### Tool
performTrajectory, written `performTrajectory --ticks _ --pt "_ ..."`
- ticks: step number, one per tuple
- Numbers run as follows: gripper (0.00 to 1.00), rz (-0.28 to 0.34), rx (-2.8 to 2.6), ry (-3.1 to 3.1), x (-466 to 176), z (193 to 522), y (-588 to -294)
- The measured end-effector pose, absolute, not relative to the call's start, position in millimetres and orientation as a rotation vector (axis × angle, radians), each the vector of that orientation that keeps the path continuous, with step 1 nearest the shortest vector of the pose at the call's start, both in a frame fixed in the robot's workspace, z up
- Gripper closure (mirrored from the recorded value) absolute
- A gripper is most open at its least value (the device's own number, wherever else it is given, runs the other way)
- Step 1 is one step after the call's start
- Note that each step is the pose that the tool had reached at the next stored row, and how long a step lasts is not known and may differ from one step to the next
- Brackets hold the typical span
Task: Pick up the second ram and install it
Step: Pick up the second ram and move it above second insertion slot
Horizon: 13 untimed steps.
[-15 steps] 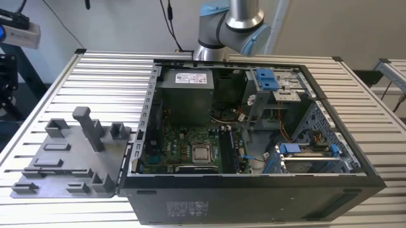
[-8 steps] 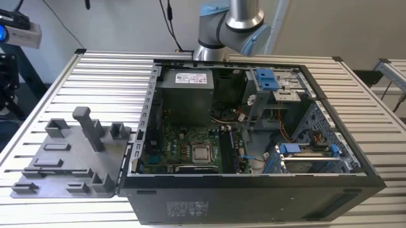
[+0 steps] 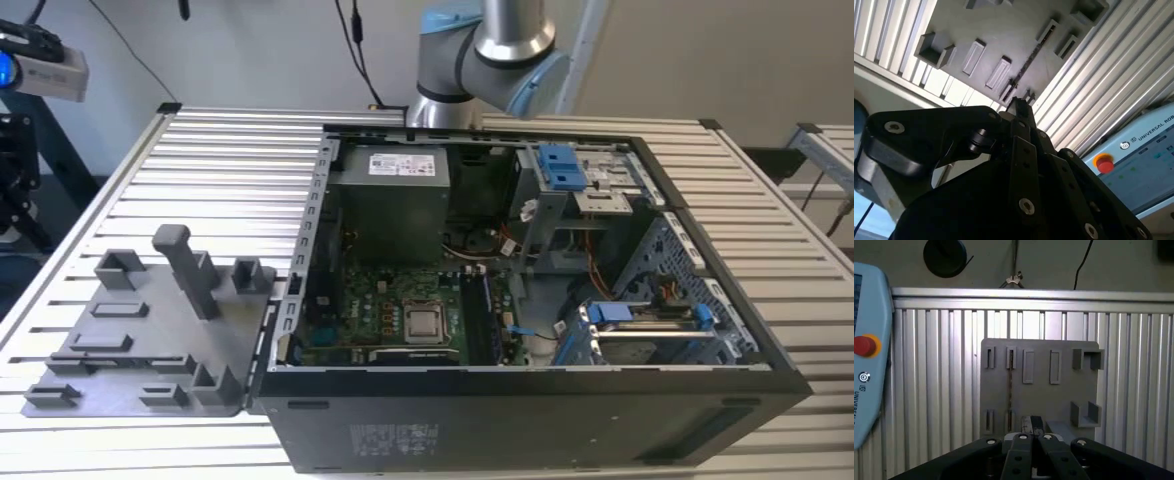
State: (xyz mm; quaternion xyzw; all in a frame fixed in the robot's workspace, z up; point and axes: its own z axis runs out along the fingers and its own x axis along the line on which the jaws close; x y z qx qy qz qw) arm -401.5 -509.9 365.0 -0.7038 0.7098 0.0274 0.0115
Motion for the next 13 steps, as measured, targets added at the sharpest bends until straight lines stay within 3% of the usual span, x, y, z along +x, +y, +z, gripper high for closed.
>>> performTrajectory --ticks 11,13 --pt "0.88 0.085 -2.195 2.214 -401.5 364.9 -509.9" --pt "0.76 0.085 -2.195 2.214 -401.5 364.9 -509.9"
